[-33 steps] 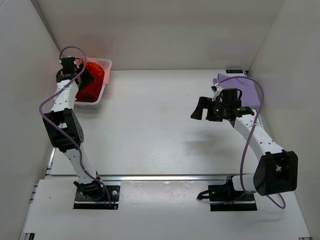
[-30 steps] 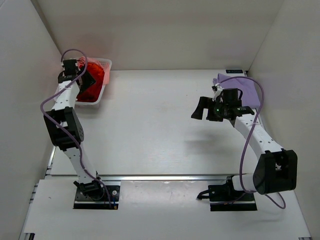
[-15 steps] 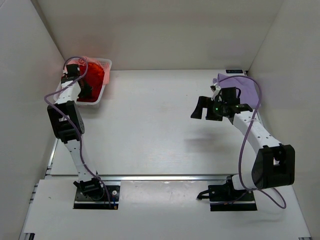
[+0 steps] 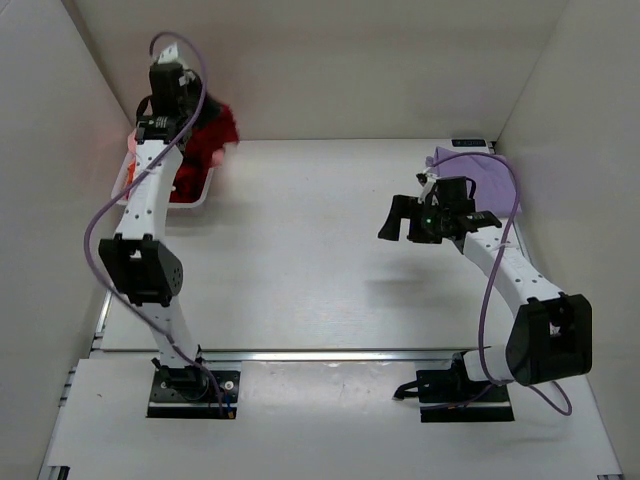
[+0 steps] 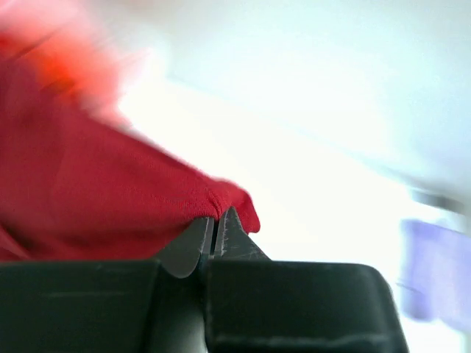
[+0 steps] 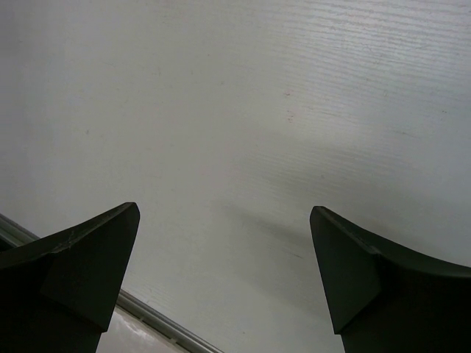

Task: Fold and stack the t-shirts
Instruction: Grab crumpled tshirt from bin with the left arm, then move the tshirt to the center of the board

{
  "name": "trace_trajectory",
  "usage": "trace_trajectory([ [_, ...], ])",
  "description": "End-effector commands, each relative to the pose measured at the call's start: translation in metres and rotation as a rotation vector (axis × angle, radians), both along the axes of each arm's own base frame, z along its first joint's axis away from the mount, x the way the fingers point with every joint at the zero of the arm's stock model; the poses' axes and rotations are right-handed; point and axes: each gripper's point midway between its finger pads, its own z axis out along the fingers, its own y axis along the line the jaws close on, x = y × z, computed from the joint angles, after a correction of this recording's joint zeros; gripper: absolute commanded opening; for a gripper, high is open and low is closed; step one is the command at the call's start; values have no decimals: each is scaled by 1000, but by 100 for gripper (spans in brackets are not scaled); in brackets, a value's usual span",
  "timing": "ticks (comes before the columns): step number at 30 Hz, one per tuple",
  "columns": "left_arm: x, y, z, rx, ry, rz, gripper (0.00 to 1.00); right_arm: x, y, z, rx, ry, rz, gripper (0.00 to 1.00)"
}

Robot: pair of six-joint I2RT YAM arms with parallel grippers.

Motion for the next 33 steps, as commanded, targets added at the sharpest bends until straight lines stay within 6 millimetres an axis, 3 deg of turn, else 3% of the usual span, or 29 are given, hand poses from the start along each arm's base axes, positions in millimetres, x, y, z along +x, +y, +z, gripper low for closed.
trace_trajectory([
  [1,-96,-87,214,-148,-473,-298,0,6,2,17,-21,-101,-16,99],
  [3,-126,-97,233,-244,-533,-371,0,8,-2,19,-28,-114,-26,99],
  [5,-146,-103,230,-304,-535,-416,0,9,-4,24,-27,-130,-31,99],
  [7,-156,-111,215,-305,-505,-441,0,11,-6,31,-34,-158,-40,99],
  [9,-163,-124,178,-303,-422,-481,0,10,-11,42,-39,-187,-59,99],
  [10,-171,-131,169,-318,-401,-522,0,10,-10,46,-32,-201,-61,99],
  [12,-173,-142,106,-345,-254,-562,0,7,-12,48,-27,-208,-62,100],
  [13,-180,-147,63,-344,-150,-578,0,5,-12,48,-27,-210,-62,99],
  [14,-184,-146,48,-341,-119,-580,0,3,-12,45,-33,-207,-54,99],
  [15,-192,-147,2,-346,-6,-577,0,1,-15,45,-40,-208,-66,100],
  [16,-197,-142,-16,-339,31,-571,7,-3,-14,39,-39,-198,-50,99],
  [17,-203,-133,-56,-348,120,-543,32,-5,-14,38,-36,-199,-46,99],
  [18,-210,-121,-90,-360,192,-501,49,-9,-14,31,-31,-189,-38,99],
  [21,-227,-103,-142,-366,272,-432,68,-16,-6,21,-28,-189,7,99],
  [24,-241,-99,-158,-291,301,-410,72,-22,4,0,-79,-159,34,99],
  [30,-263,-89,-195,-159,371,-377,70,-21,7,-35,-182,-76,19,99],
  [32,-259,-85,-198,-149,350,-347,70,-10,3,-42,-234,-70,1,96],
  [33,-257,-90,-196,-142,333,-356,70,-6,2,-43,-238,-65,0,86],
])
